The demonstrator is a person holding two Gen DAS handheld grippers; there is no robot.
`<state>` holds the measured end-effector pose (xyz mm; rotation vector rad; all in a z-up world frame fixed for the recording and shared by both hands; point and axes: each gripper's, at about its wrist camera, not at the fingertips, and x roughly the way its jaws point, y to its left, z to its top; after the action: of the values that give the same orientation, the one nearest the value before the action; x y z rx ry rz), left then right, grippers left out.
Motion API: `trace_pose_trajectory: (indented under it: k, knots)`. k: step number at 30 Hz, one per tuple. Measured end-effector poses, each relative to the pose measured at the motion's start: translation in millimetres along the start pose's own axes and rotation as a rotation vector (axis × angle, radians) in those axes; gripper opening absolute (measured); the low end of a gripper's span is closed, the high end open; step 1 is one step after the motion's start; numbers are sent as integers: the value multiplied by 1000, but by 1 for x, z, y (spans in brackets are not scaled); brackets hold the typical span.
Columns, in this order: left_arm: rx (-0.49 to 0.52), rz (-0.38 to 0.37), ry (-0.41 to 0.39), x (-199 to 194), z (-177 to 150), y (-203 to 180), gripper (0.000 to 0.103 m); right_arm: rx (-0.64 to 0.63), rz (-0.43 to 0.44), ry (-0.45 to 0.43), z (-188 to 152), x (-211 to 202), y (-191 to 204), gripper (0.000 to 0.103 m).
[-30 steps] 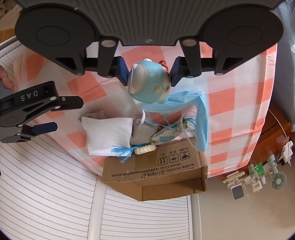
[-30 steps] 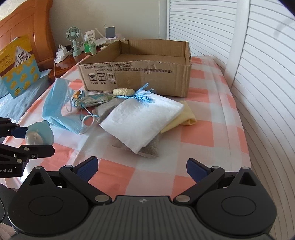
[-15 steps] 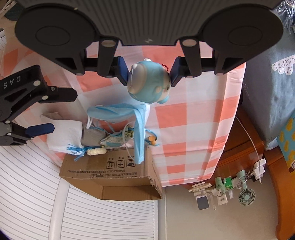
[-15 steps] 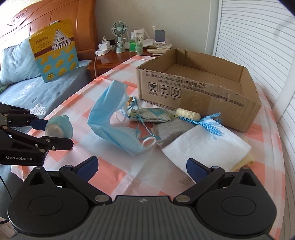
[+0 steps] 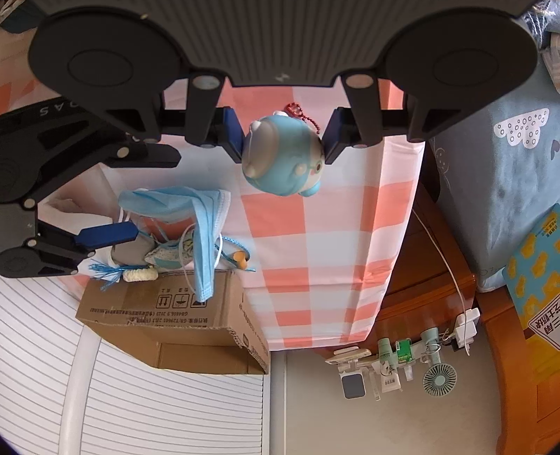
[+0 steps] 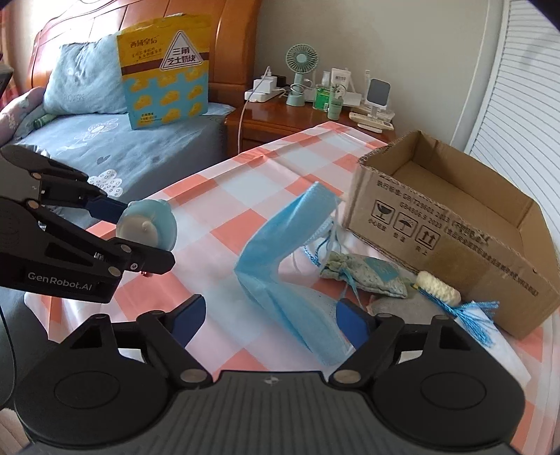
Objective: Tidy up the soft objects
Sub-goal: 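Lift the toy with the left gripper while the right gripper grasps the blue mask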
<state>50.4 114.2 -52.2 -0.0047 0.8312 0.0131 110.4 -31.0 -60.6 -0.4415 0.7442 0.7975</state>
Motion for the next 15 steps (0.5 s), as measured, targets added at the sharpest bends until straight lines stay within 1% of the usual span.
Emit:
trace_pose_trajectory:
  k: [2, 4, 8, 9, 10, 11, 12, 13, 14, 15]
  knots:
    - [-6, 3, 3, 1, 0, 2, 46, -25, 1, 1, 2, 8, 3, 82]
    - [-12, 4, 8, 2, 0, 4, 46, -39, -1, 14, 5, 16, 5, 71]
    - [-16, -10, 17, 5, -2, 6, 47, -69, -28, 17, 6, 24, 8, 58]
    - [-18, -14, 19, 6, -2, 6, 47, -74, -35, 18, 6, 25, 9, 50]
    - [-20, -16, 21, 7, -2, 7, 47, -74, -38, 20, 6, 25, 9, 45]
    - [-20, -17, 23, 8, -2, 7, 47, -71, -36, 24, 5, 25, 8, 43]
    - [-21, -21, 25, 9, -2, 7, 47, -67, -36, 22, 5, 24, 8, 34]
    - [-21, -23, 27, 9, -2, 8, 47, -60, -36, 19, 4, 23, 7, 29]
    - [-17, -24, 28, 9, -1, 8, 47, -49, -38, 16, 4, 22, 6, 27]
    - [-13, -23, 27, 10, -1, 8, 47, -36, -43, 8, 4, 20, 4, 24]
